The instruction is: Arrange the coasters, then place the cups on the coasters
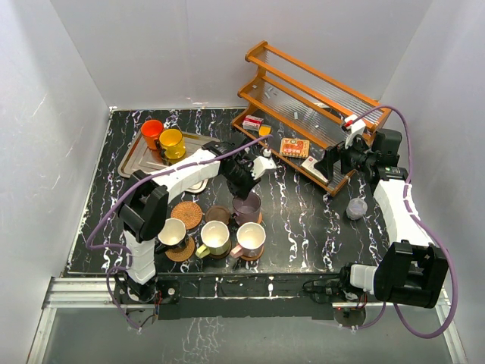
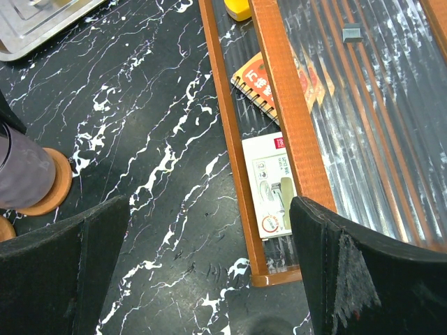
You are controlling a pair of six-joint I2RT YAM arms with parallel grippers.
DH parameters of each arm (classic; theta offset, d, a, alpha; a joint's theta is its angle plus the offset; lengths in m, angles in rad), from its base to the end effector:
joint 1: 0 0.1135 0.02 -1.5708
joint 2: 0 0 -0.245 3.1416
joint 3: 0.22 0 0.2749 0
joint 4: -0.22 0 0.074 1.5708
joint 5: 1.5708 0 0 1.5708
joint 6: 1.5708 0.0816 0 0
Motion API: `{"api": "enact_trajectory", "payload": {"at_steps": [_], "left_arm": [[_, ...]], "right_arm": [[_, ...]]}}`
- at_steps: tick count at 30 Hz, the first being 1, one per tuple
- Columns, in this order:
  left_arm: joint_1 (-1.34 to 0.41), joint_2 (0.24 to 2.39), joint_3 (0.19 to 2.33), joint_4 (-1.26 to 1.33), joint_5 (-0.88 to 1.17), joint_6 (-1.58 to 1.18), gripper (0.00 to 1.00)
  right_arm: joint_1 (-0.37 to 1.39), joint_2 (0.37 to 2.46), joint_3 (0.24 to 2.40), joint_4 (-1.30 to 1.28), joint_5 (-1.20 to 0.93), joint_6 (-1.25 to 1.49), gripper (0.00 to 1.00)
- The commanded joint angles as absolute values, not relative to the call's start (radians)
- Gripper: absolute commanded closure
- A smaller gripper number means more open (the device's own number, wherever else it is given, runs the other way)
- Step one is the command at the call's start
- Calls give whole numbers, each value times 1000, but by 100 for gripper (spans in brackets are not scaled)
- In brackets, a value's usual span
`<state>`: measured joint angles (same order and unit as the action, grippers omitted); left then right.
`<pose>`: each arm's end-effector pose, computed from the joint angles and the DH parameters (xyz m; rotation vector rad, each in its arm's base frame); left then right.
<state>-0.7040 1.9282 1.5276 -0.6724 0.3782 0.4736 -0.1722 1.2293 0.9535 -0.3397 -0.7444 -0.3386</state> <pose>0.3217 -0.3127 0.1620 1.5691 2.1189 -0.5776 0.3266 -0.0007 0.2516 -0.5702 1.9637 0.4950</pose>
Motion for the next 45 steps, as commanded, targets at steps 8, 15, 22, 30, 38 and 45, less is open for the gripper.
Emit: {"api": "enact_trajectory", "payload": {"at_steps": [8, 15, 22, 30, 38, 45], "left_arm": [[-731, 1926, 1615, -728, 475, 528, 100], [-738, 1945, 1624, -737, 463, 543, 100], [-739, 1945, 1614, -739, 454, 552, 100], [-739, 1923, 1572, -703, 460, 555, 100], [-745, 1901, 1535, -681, 444, 554, 85], [-747, 1876, 1531, -684, 434, 558, 74]], "right_arm": [[-175, 1207, 993, -314, -765, -337, 2], [-175, 1207, 993, -314, -768, -338, 2], [-175, 1207, 991, -314, -769, -339, 2], [-175, 1210, 992, -314, -769, -339, 2], [-176, 1211, 990, -312, -768, -338, 2], [-175, 1213, 991, -312, -770, -338, 2]]}}
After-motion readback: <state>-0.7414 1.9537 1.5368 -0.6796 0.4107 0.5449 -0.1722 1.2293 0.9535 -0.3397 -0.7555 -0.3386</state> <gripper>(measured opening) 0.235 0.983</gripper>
